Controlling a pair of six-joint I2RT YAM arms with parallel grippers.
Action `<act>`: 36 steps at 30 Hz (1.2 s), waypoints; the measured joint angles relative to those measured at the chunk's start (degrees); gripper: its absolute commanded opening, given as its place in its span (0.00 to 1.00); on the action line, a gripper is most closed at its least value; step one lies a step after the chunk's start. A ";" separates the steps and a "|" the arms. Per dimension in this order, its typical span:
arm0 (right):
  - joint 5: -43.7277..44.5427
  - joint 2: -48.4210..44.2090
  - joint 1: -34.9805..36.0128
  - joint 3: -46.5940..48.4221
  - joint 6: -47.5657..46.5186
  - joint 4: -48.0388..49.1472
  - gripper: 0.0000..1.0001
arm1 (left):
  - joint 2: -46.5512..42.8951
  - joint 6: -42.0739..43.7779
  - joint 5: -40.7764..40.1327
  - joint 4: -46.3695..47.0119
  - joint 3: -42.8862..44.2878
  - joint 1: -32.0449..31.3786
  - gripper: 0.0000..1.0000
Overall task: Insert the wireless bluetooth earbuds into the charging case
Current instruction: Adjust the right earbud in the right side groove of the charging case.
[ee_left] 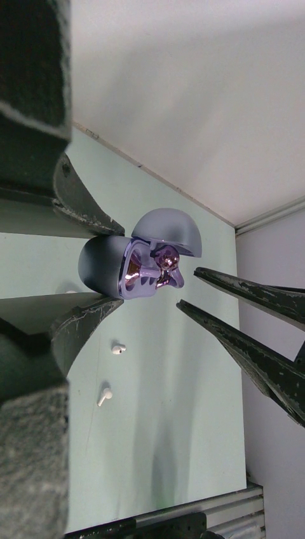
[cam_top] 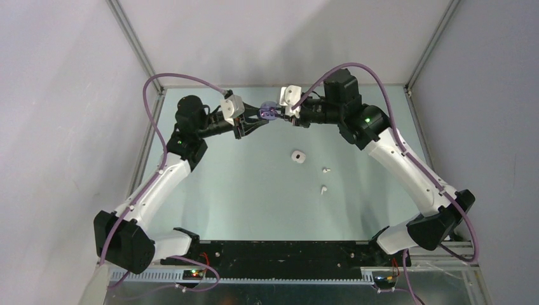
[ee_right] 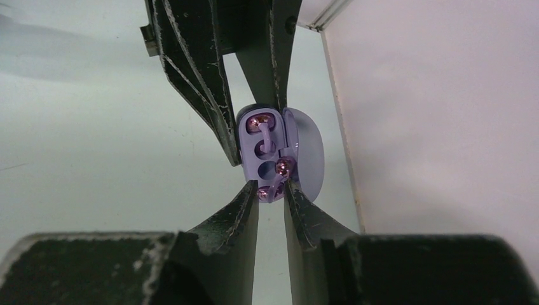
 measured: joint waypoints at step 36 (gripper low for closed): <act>2.21 1.16 0.81 -0.02 -6.32 -1.97 0.00 | -0.15 -0.04 -0.20 0.17 -1.03 0.00 0.00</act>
